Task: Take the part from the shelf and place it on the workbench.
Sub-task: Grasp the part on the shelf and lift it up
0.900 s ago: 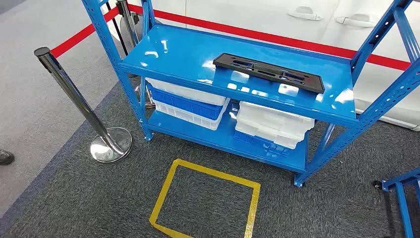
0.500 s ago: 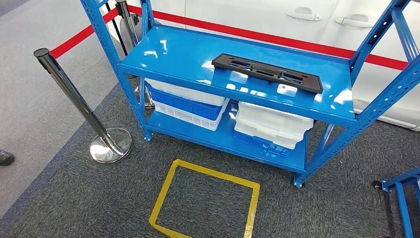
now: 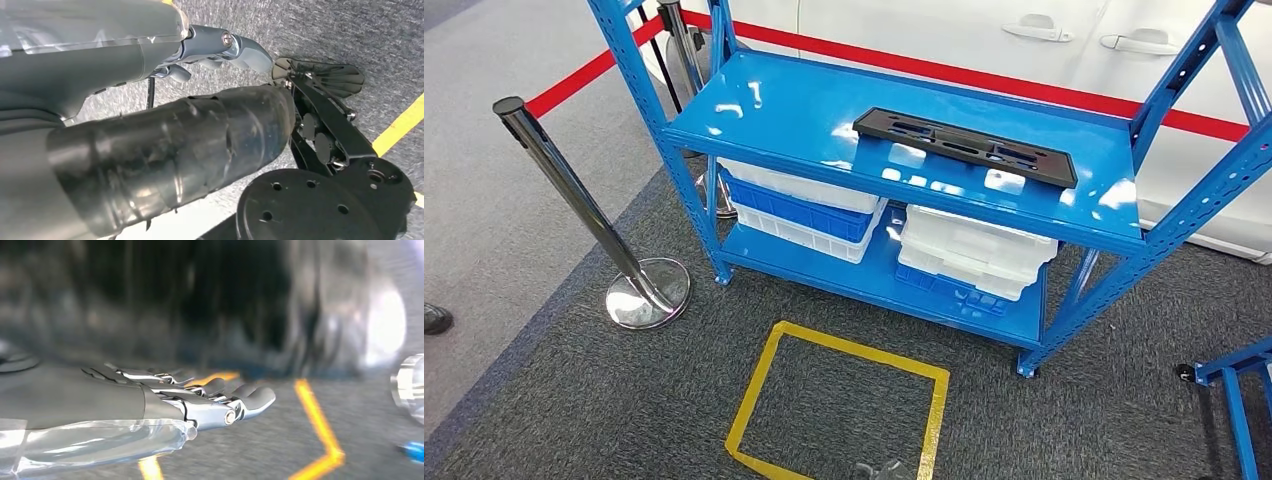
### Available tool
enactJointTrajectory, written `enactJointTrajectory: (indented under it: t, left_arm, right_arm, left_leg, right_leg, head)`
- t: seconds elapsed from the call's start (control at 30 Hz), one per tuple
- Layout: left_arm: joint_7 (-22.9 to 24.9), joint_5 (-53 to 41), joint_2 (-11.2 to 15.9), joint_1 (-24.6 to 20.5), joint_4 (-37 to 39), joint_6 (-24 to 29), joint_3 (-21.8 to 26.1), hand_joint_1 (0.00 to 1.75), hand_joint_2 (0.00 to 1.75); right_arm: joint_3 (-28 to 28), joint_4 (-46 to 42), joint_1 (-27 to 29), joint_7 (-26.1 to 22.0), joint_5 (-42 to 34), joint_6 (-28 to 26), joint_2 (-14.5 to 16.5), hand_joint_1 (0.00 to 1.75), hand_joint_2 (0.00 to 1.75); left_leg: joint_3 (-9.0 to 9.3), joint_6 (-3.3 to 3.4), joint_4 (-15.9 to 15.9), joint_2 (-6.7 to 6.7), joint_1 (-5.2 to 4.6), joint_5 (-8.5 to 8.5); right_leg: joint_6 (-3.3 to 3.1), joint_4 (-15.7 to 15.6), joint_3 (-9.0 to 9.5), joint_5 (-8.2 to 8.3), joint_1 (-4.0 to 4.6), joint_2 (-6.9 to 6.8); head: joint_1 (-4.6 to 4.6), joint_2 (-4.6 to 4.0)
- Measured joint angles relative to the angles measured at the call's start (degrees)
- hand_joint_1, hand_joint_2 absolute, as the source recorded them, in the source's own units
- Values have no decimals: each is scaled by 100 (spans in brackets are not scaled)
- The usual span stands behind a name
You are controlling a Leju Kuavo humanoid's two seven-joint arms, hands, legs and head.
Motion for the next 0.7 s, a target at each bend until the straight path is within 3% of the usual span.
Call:
enactJointTrajectory:
  t: [0.37, 0.7]
  left_arm:
    - [-31, 496, -303, 63, 19, 232, 97, 0, 0]
    - [-33, 987, -577, 92, 30, 464, 97, 0, 0]
  right_arm:
    - [-1145, -1550, -155, -413, 1339, 313, -425, 0, 0]
    - [-1755, -2589, -705, -498, 3034, -210, -854, 0, 0]
  left_leg:
    - [1, 2, 7, 0, -6, 0]
    - [3, 2, 14, 0, -5, 1]
  right_leg:
    - [6, -3, 0, 4, -5, 0]
    - [8, 0, 0, 6, -7, -1]
  head:
    - [0, 0]
    - [-1, 0]
